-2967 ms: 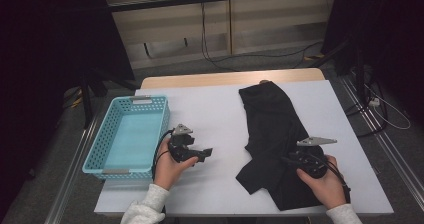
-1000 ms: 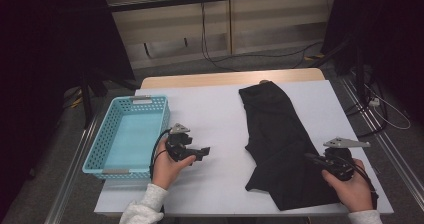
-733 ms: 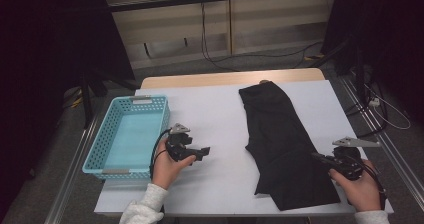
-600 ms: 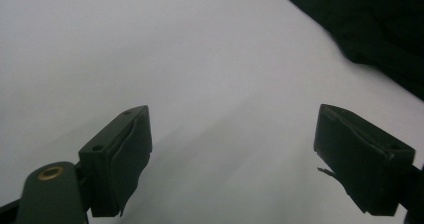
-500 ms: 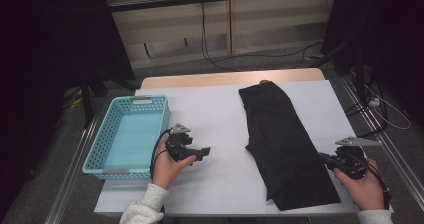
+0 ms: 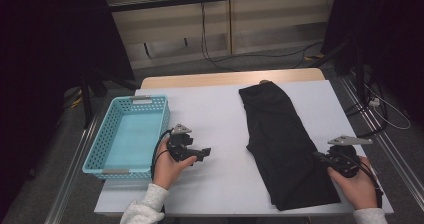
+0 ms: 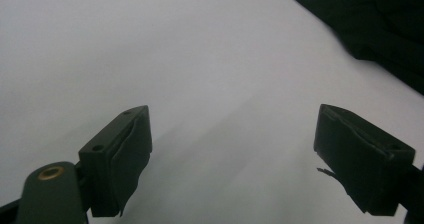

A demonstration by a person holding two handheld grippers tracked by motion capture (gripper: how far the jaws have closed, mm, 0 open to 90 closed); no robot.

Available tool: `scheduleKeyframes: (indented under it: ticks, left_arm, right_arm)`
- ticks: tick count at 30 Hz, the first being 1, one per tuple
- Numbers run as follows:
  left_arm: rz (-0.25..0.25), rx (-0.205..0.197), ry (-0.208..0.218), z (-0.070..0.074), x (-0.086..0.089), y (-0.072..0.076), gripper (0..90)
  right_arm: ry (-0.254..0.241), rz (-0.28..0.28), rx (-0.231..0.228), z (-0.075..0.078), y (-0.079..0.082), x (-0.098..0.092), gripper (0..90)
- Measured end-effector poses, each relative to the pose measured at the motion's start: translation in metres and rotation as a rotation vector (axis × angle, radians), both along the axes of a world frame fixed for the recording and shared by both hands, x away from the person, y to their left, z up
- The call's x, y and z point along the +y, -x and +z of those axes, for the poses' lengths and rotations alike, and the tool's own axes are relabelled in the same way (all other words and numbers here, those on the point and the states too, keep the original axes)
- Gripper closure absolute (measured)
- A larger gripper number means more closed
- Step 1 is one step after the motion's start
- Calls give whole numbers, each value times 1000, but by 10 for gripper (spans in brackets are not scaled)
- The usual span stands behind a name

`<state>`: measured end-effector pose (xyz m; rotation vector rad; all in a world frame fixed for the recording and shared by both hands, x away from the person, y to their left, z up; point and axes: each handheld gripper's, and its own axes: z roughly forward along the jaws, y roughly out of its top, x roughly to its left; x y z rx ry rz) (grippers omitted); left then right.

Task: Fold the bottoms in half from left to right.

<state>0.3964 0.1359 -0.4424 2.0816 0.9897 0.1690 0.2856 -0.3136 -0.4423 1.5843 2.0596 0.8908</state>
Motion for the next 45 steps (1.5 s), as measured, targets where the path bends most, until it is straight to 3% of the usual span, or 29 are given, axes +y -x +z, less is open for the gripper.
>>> scheduleKeyframes:
  ticks: [4,9,17,21,23,27,32,37,41,45]
  left_arm:
    - [-3,0,-2,0,0,0,156]
    - [-3,3,-4,0,0,0,156]
    - [-5,-5,-4,3,0,1,156]
    - [-3,-12,-2,4,0,2,156]
    - [-8,-5,-4,4,0,2,156]
    - [-16,-4,-4,4,-1,2,156]
    - [-12,-5,-3,4,-1,2,156]
    - [-7,-7,5,4,-1,1,156]
    - [-9,-7,3,4,-2,2,156]
    - [-11,-7,0,4,-1,1,156]
  right_arm:
    - [36,-15,2,-3,-6,0,900]
    - [47,-35,7,-3,-4,-4,900]
    - [-30,-53,-4,4,15,-7,758]
    - [1,-52,22,-1,20,-3,725]
    - [19,-49,28,-4,20,-5,737]
    - [-3,-45,45,-4,22,-8,900]
    - [9,-24,78,2,21,-11,900]
    - [39,-49,82,3,23,-19,900]
    - [1,-49,45,2,23,-19,883]
    - [-20,-37,4,2,22,-12,750]
